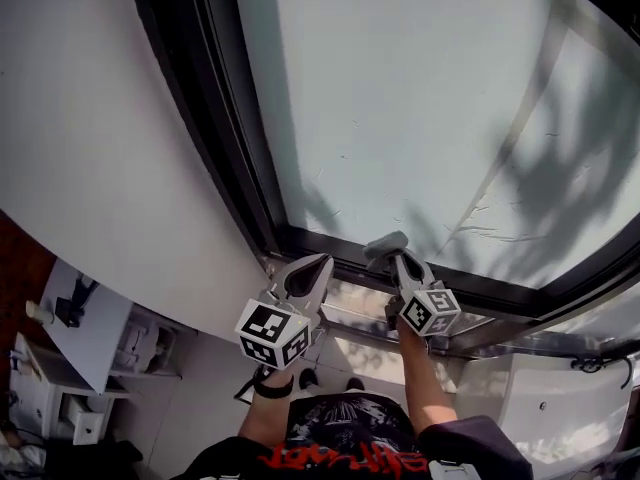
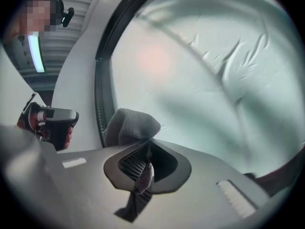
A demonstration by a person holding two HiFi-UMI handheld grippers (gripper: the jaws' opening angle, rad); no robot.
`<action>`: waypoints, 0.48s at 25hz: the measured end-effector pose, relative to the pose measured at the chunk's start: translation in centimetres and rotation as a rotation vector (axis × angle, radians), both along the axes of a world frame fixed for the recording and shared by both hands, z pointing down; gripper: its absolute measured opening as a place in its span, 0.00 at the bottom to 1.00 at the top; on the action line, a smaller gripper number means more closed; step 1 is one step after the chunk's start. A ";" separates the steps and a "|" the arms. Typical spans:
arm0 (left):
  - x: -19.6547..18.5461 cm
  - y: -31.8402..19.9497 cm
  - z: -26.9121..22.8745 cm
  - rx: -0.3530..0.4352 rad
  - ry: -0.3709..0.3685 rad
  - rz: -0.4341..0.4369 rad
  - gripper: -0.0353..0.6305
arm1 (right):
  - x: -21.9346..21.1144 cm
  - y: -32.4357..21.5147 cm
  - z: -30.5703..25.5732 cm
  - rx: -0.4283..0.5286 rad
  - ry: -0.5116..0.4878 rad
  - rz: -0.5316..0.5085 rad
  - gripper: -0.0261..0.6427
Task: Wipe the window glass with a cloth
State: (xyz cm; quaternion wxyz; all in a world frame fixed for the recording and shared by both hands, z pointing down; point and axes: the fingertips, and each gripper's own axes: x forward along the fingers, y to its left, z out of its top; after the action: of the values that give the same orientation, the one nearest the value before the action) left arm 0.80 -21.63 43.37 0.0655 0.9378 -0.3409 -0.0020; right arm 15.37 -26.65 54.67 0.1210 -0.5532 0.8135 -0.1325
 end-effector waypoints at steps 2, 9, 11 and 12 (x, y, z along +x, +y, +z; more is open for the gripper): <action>-2.6 -0.2 0.0 0.003 -0.004 -0.050 0.04 | -5.6 -2.2 0.6 -0.011 -0.008 -0.099 0.06; -10.1 0.4 0.3 0.001 -0.014 -0.200 0.04 | -20.3 -6.5 1.6 -0.070 -0.047 -0.354 0.06; -12.0 0.4 0.2 0.002 -0.020 -0.234 0.04 | -22.8 -7.0 1.3 -0.075 -0.061 -0.398 0.06; -12.7 0.3 0.1 0.003 -0.022 -0.247 0.04 | -23.6 -7.1 1.1 -0.076 -0.066 -0.411 0.06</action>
State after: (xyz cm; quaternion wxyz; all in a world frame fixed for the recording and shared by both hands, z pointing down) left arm -11.93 -21.32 43.44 0.0596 0.8887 -0.4547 -0.0006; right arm -8.23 -33.79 55.81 0.0972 -0.3752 0.8992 -0.2031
